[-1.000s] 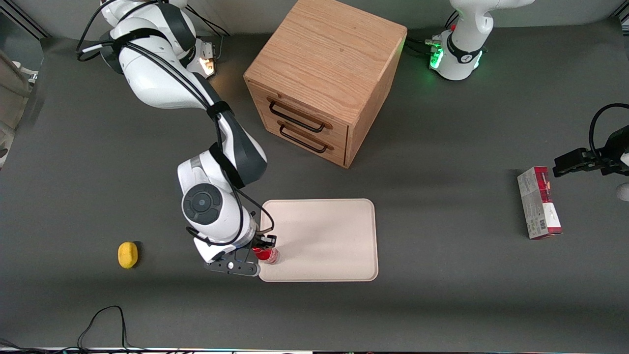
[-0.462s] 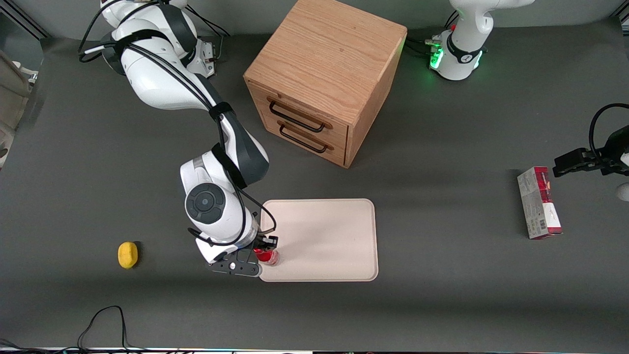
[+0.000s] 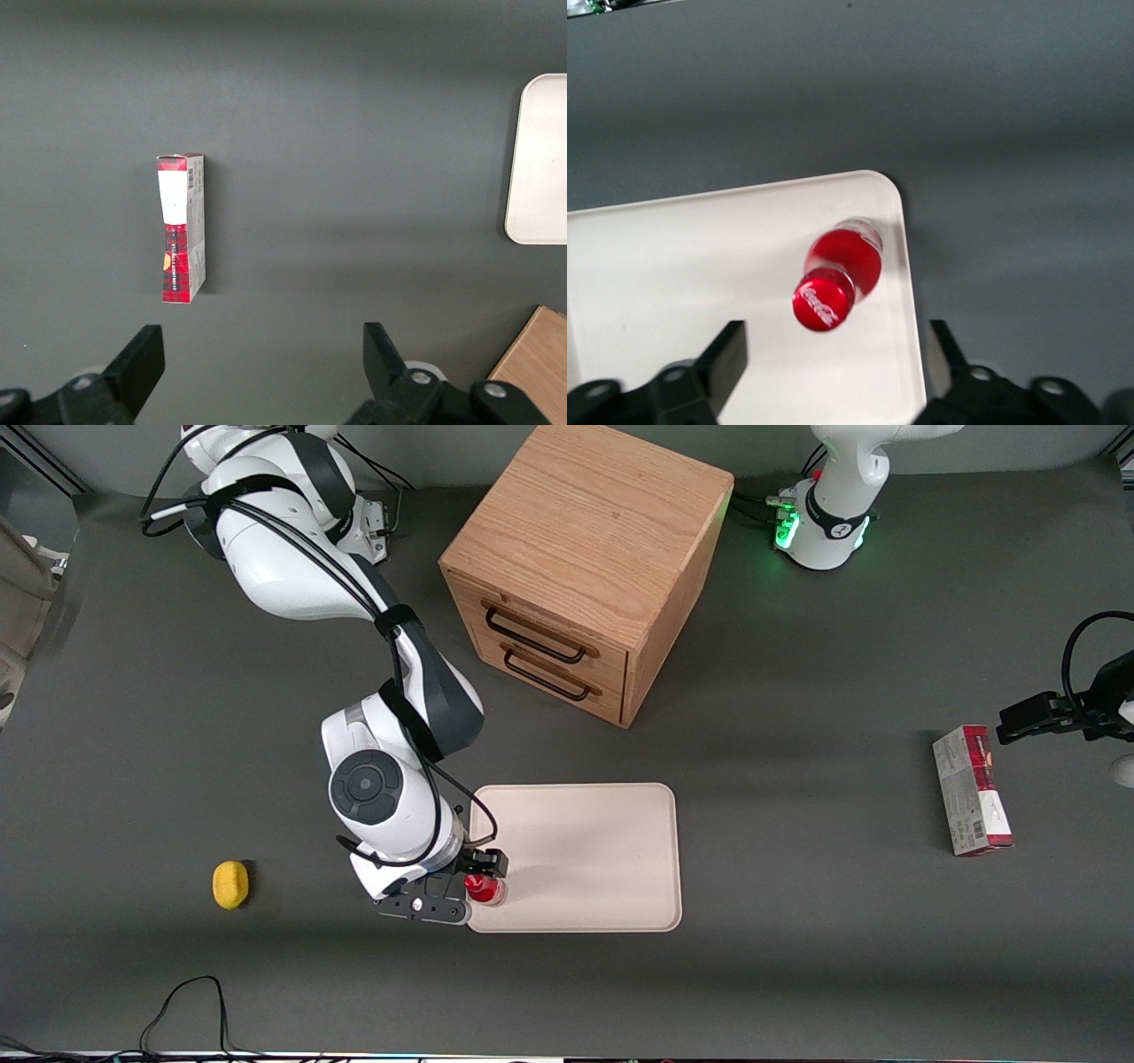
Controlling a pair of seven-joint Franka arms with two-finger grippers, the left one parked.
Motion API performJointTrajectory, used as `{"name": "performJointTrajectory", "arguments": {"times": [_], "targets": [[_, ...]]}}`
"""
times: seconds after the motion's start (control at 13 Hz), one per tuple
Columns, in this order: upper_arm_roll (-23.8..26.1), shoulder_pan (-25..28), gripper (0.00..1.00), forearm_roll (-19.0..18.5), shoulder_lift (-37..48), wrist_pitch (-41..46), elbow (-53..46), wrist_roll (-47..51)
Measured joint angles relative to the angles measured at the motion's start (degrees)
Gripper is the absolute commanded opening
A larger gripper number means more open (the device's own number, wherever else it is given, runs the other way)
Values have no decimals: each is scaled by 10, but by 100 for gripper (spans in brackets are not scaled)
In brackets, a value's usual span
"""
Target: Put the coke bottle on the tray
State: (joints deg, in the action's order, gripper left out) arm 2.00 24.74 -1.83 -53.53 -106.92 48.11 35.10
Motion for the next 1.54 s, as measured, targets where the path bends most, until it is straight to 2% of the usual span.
{"name": "performJointTrajectory", "arguments": {"times": [0.15, 0.23, 0.38, 0.54, 0.69, 0.92, 1.15, 1.54], "targets": [[-2, -6, 100, 3, 33, 52, 13, -14], [-3, -19, 100, 18, 68, 66, 47, -52], [-7, -65, 100, 48, 181, 68, 178, -148], [-15, -112, 100, 55, 307, 54, 323, -231], [-45, -128, 100, 58, 427, 42, 458, -293], [-66, -130, 100, 59, 576, 29, 611, -320], [-66, -135, 100, 59, 639, 43, 655, -321], [-67, -149, 100, 59, 641, 67, 640, -330]]}}
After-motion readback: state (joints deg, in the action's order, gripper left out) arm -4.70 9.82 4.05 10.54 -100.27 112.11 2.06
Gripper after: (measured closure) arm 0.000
